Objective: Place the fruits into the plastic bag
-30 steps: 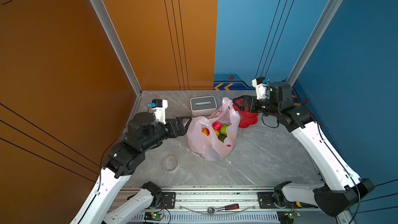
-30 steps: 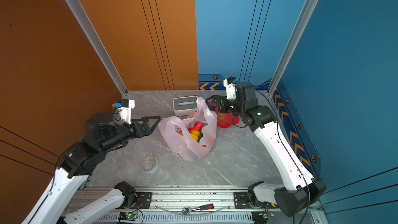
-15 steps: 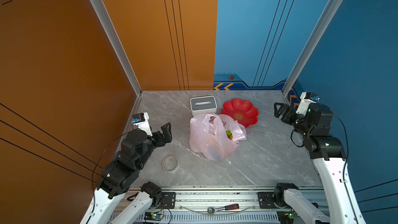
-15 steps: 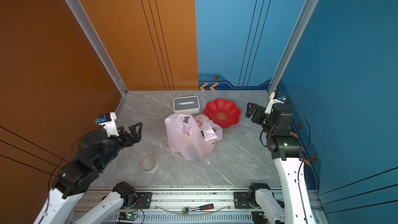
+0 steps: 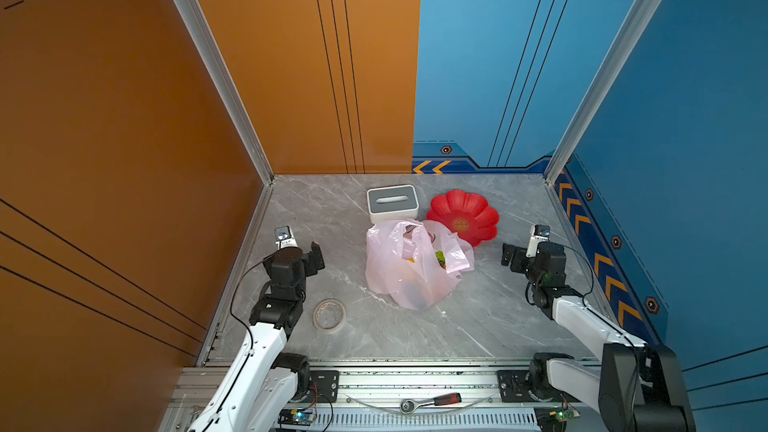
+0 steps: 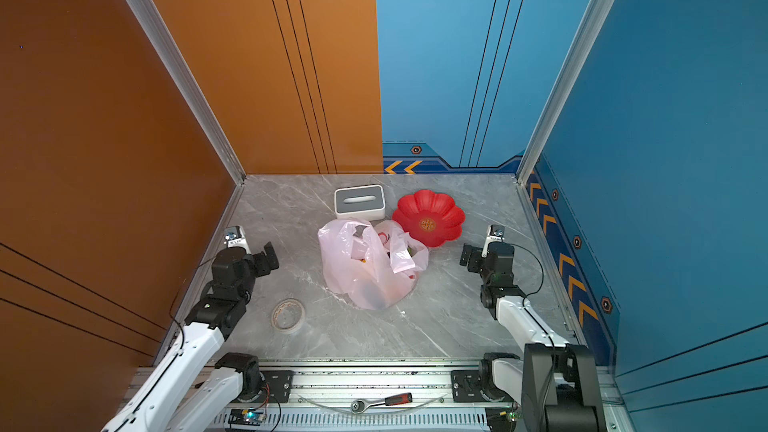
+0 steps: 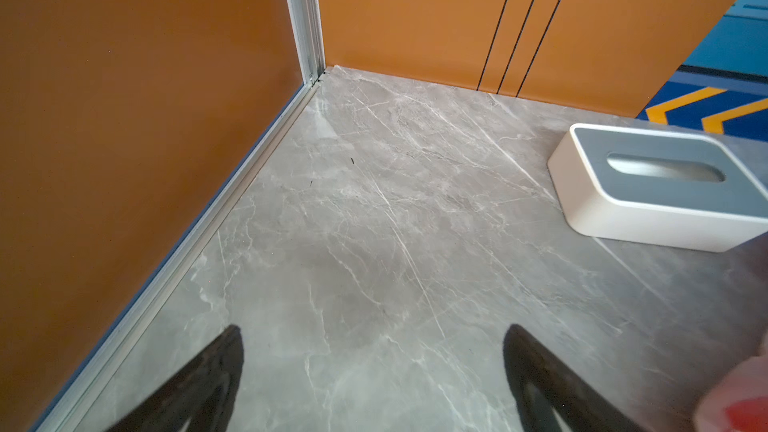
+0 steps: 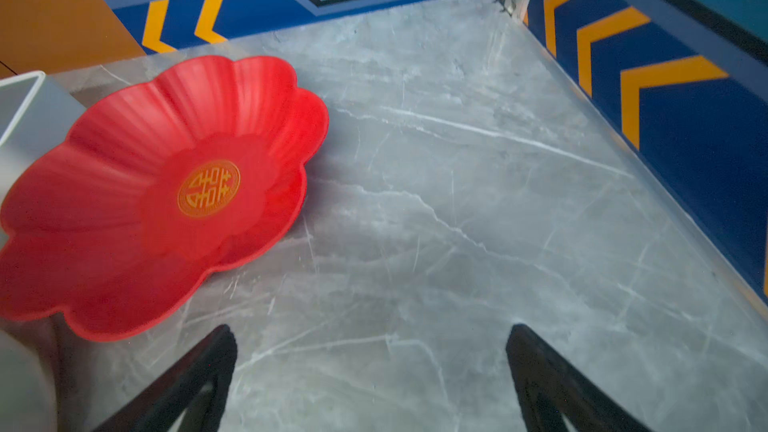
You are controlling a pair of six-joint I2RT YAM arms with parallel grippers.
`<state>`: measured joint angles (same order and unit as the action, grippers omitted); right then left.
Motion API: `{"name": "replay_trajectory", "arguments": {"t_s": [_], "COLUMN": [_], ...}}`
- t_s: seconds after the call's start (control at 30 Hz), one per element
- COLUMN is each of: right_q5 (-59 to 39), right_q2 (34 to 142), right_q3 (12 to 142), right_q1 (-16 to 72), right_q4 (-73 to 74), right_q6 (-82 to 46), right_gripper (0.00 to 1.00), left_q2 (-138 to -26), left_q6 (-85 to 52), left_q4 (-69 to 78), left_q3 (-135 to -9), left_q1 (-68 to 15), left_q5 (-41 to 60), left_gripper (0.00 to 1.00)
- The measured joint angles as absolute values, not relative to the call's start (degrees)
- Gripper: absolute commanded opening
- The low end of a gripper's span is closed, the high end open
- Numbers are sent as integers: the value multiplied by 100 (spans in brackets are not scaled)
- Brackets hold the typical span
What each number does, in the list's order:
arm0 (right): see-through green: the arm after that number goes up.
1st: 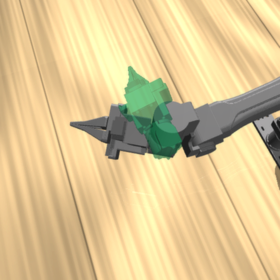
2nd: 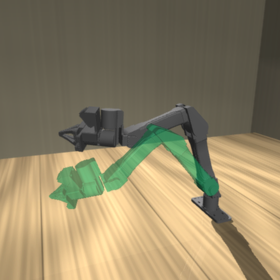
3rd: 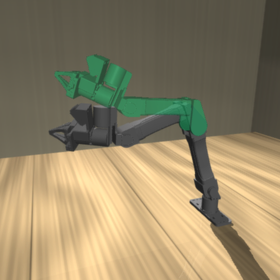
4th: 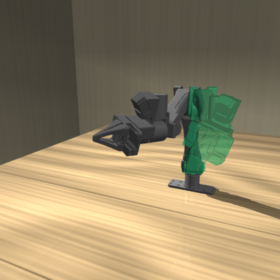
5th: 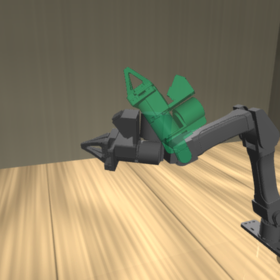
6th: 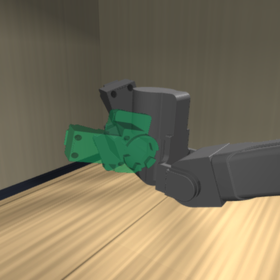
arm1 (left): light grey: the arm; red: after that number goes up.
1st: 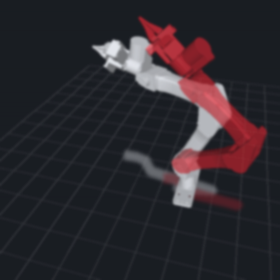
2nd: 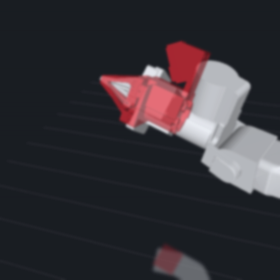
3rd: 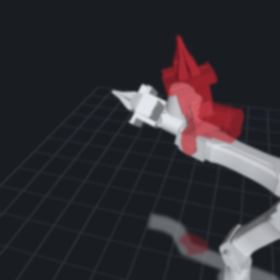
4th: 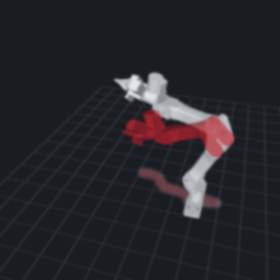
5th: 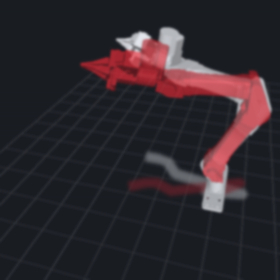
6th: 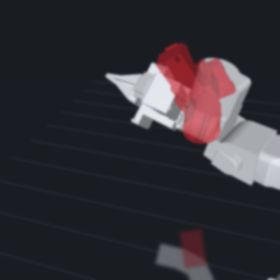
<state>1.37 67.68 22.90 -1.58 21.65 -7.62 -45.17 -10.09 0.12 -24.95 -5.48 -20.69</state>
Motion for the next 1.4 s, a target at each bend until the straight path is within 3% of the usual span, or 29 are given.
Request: {"name": "replay_trajectory", "arguments": {"t_s": [0.3,0.6,1.4], "right_q5": [130,143,395], "right_q2": [7865,8873,8873], "right_q3": [2137,1638,2117], "right_q1": [-38,80,119], "right_q4": [4060,5555,5310], "right_q6": [-473,-318,-318], "right_gripper": [100,100,100], "left_q2": [-6683,-8906,-8986], "left_q6": [-749,-292,-123], "left_q4": [2888,5260,5380], "left_q3": [-1754,-1763,-2047], "left_q1": [202,58,-158], "left_q5": [-1457,-679,-1046], "left_gripper": [98,98,98]}}
